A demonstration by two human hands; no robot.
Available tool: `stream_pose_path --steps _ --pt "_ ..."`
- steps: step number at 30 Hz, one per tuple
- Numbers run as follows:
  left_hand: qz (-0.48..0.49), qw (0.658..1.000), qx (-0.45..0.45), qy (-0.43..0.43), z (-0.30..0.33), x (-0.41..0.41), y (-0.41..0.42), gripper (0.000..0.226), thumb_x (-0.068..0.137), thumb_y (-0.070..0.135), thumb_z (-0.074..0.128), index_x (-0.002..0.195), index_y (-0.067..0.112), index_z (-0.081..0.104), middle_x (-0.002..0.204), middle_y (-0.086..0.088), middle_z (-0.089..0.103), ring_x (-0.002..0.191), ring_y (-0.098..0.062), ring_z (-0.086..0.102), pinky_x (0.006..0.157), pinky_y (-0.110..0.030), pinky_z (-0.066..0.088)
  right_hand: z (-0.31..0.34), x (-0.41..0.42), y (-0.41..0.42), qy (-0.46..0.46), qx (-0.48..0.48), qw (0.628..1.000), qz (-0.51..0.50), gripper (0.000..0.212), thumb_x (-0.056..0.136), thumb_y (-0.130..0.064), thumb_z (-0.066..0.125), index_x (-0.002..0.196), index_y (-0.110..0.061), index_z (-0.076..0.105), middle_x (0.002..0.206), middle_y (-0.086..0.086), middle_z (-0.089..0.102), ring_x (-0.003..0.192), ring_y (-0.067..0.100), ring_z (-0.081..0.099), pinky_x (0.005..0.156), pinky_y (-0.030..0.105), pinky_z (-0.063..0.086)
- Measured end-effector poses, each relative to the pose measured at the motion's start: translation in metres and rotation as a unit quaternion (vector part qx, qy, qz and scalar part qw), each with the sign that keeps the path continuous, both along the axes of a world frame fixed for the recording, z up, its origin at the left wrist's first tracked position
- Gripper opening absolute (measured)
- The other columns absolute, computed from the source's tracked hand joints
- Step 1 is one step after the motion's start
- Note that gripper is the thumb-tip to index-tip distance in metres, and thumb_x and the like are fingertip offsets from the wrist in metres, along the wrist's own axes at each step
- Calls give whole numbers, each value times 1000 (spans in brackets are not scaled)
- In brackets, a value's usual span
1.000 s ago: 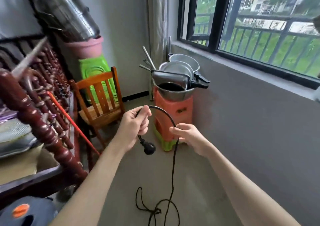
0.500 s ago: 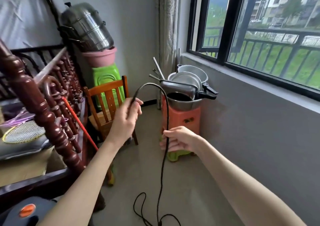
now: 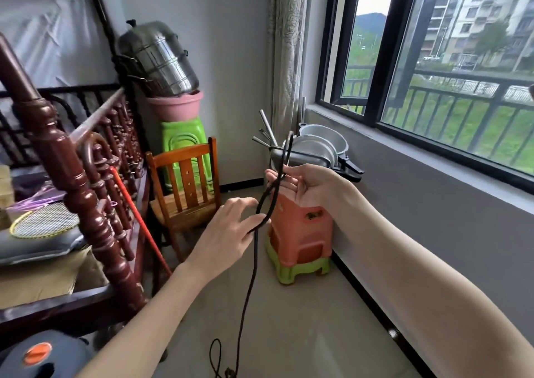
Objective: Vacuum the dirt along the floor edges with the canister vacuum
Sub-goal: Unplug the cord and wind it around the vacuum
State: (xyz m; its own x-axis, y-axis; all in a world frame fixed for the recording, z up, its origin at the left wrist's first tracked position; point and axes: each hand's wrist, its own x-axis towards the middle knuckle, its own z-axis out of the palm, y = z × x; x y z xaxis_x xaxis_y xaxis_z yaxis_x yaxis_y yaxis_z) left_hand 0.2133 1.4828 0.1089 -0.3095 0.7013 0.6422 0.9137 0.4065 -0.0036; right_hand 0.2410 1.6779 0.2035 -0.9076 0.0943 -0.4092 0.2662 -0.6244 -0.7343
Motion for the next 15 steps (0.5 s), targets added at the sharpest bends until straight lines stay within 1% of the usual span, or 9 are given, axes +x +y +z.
stream_pose_path --steps 1,2,3,5,6,8,11,13,15 --pt "-4 999 3 -32 0 1 -2 40 75 1 74 110 18 65 119 -2 47 109 -17 52 89 -37 54 1 1 -3 1 -1 1000 -7 30 101 -4 43 76 5 57 61 20 68 42 24 65 38 34 53" --pt "-10 994 22 -107 1 5 -3 37 80 -1 68 110 21 63 116 1 52 103 -13 56 89 -34 54 1 1 -6 3 -5 1000 -12 26 101 -3 44 78 4 56 60 20 68 43 25 66 36 34 52" --pt "-15 974 57 -218 4 11 -3 37 86 -3 60 109 25 61 110 5 58 97 -10 60 88 -31 54 1 1 -8 6 -8 1000 -12 25 100 -3 45 80 5 56 61 21 68 45 27 67 36 34 51" --pt "-38 891 144 -429 6 26 -3 37 93 -2 48 108 31 57 96 6 66 84 -10 65 86 -29 54 0 0 -11 9 -7 1000 -10 29 101 -4 45 78 8 58 63 21 69 48 28 68 37 34 52" --pt "-49 857 189 -478 4 31 -3 36 95 -1 46 109 30 56 91 4 67 78 -11 65 84 -28 54 -1 0 -11 9 -5 1000 -12 33 101 -5 45 75 10 59 63 21 69 48 28 68 38 34 53" --pt "-74 809 244 -530 -1 37 -5 31 96 3 47 113 28 55 82 2 65 65 -16 56 71 -24 52 -4 -2 -14 18 -8 1000 -13 32 102 -9 44 80 10 59 63 20 69 49 27 68 41 34 55" --pt "-82 761 293 -572 -2 37 -7 25 96 4 48 109 23 57 69 -3 52 56 -11 40 54 -22 37 -21 -4 -23 51 12 998 -35 25 105 -20 39 96 0 51 67 19 70 55 25 70 49 33 58" --pt "-71 739 333 -582 6 33 -7 24 97 0 44 104 19 56 67 -3 47 54 -8 37 52 -21 33 -51 -1 -29 43 95 994 -36 32 106 -26 35 97 -1 52 78 18 70 66 25 69 63 34 57" --pt "-91 688 393 -603 19 24 -9 27 97 -5 39 101 17 55 65 -2 47 50 -8 35 49 -20 31 -86 10 -41 30 192 981 2 25 105 -21 40 100 -4 57 87 13 71 73 21 63 69 28 49"
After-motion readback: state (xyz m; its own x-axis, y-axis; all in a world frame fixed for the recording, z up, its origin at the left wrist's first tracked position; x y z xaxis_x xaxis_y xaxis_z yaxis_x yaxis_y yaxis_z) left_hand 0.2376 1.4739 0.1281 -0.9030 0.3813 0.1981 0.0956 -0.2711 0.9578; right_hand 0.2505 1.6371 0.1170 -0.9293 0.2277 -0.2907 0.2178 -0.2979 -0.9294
